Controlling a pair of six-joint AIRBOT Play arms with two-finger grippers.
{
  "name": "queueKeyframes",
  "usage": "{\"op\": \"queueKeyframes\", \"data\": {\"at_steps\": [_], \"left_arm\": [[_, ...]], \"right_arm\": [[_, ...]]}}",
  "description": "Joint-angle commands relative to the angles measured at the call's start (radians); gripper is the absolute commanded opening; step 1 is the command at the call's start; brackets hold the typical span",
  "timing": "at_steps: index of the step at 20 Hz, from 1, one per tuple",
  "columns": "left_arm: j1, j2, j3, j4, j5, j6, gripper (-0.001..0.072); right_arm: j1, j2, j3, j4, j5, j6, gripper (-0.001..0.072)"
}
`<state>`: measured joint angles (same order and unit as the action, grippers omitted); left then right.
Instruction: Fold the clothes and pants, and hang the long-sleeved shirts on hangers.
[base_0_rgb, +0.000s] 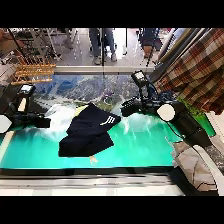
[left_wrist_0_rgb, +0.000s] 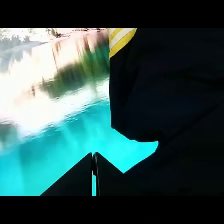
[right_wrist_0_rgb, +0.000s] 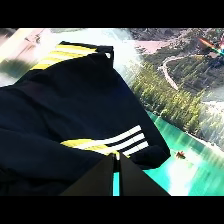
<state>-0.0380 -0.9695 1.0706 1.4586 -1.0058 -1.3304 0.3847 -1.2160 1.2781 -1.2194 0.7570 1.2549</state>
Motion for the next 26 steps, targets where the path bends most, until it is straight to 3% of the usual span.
{"op": "queueKeyframes", "data": {"at_steps": [1,8,13,16,19,21,22,23,24,25,26], "left_arm": [[0.001,0.001,0.000,0.000,0.000,0.000,0.0025],[0.001,0.000,0.000,-0.010,0.040,0.000,0.0024],[0.001,-0.006,0.000,-0.156,0.079,0.000,0.0024],[0.000,-0.021,0.000,-0.290,0.116,-0.011,0.0029],[0.000,-0.024,0.000,-0.319,0.114,-0.104,0.0038],[0.002,-0.024,0.000,-0.319,0.080,-0.121,0.0038],[0.002,-0.024,0.000,-0.313,0.064,-0.121,0.0200],[0.002,-0.024,0.000,-0.306,0.048,-0.114,0.0702],[0.002,-0.024,0.000,-0.300,0.012,-0.090,0.0698],[0.002,-0.024,0.000,-0.252,-0.064,-0.056,0.0696],[0.002,-0.025,-0.004,-0.174,-0.147,-0.048,0.0695]], "right_arm": [[0.000,0.000,0.000,0.000,0.000,0.000,0.0061],[0.000,0.000,0.000,0.000,0.001,0.000,0.0061],[0.000,0.000,0.000,0.001,-0.040,0.002,0.0062],[0.000,0.002,0.000,0.147,-0.090,0.047,0.0062],[0.000,0.019,0.000,0.264,-0.027,0.062,0.0060],[0.000,0.036,0.000,0.260,0.024,0.061,0.0045],[0.000,0.042,0.000,0.240,0.041,0.061,0.0049],[0.000,0.044,0.000,0.209,0.043,0.064,0.0128],[-0.005,0.044,0.000,0.189,0.048,0.080,0.0368],[-0.017,0.044,0.000,0.170,0.048,0.131,0.0537],[-0.039,0.044,0.000,0.161,0.051,0.157,0.0536]]}}
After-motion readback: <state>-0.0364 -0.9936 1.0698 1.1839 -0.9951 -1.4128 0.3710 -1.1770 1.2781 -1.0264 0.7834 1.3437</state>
